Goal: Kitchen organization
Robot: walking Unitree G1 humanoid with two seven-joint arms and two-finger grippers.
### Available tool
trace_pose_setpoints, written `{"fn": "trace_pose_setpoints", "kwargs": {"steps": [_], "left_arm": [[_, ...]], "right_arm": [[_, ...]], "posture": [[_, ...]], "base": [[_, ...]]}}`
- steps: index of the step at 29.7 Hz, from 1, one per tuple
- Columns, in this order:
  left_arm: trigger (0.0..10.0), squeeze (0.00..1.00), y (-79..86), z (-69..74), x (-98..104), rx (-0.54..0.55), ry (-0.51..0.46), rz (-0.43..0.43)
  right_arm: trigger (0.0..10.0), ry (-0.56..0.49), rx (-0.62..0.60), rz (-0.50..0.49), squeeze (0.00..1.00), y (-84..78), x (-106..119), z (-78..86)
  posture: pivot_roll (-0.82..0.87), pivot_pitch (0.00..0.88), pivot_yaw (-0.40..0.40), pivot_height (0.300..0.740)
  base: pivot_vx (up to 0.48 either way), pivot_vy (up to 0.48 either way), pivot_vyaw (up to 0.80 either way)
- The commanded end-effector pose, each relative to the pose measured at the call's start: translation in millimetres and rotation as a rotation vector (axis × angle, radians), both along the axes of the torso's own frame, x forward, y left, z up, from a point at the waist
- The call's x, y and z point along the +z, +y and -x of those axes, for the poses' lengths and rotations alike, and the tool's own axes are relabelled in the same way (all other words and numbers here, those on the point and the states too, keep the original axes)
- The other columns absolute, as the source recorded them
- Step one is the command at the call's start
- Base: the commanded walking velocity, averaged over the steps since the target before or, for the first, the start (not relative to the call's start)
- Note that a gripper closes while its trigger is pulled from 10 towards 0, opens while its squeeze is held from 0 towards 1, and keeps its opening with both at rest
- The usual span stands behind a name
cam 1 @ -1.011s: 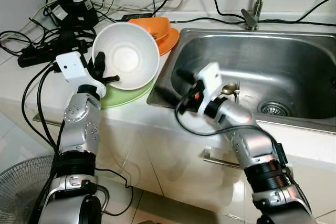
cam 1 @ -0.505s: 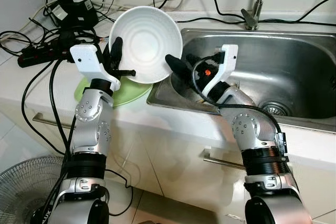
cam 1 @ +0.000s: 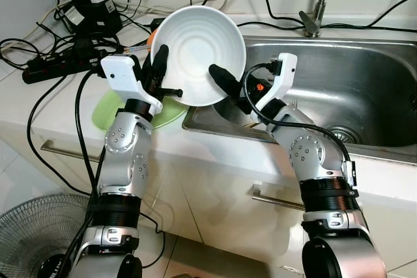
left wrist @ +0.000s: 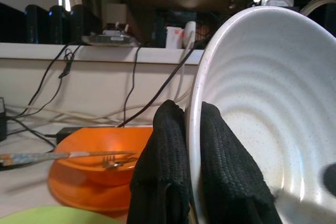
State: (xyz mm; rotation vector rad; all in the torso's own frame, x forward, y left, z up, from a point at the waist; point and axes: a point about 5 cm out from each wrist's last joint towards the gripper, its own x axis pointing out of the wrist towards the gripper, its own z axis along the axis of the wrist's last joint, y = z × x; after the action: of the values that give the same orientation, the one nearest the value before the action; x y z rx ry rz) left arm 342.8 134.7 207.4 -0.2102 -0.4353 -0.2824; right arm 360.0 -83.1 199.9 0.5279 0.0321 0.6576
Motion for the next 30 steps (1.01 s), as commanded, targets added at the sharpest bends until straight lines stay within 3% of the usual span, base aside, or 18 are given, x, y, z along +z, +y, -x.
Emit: {"fn": "trace_pose_setpoints", "kwargs": {"steps": [1,17,30], "left_arm": [[0.0,0.0,2.7,3.4,9,-0.004,-0.043,0.0],[0.0,0.0,-1.4,6.2,7,-0.033,-0.035,-0.003],[0.0,0.0,-2.0,8.2,8,-0.046,-0.068,-0.106]], "right_arm": [[0.0,0.027,0.0,0.005,0.0,3.3,1,-2.2],[0.0,0.09,-0.046,0.023,0.0,-3.2,-8,-7.0],[0.0,0.108,-0.078,0.017,0.0,-7.9,-9,-9.5]], "posture": [[-0.02,0.0,0.156,0.74],[-0.02,0.0,0.155,0.74],[-0.02,0.0,0.161,0.74]], "base": [[0.0,0.0,0.0],[0.0,0.0,0.0],[0.0,0.0,0.0]]}}
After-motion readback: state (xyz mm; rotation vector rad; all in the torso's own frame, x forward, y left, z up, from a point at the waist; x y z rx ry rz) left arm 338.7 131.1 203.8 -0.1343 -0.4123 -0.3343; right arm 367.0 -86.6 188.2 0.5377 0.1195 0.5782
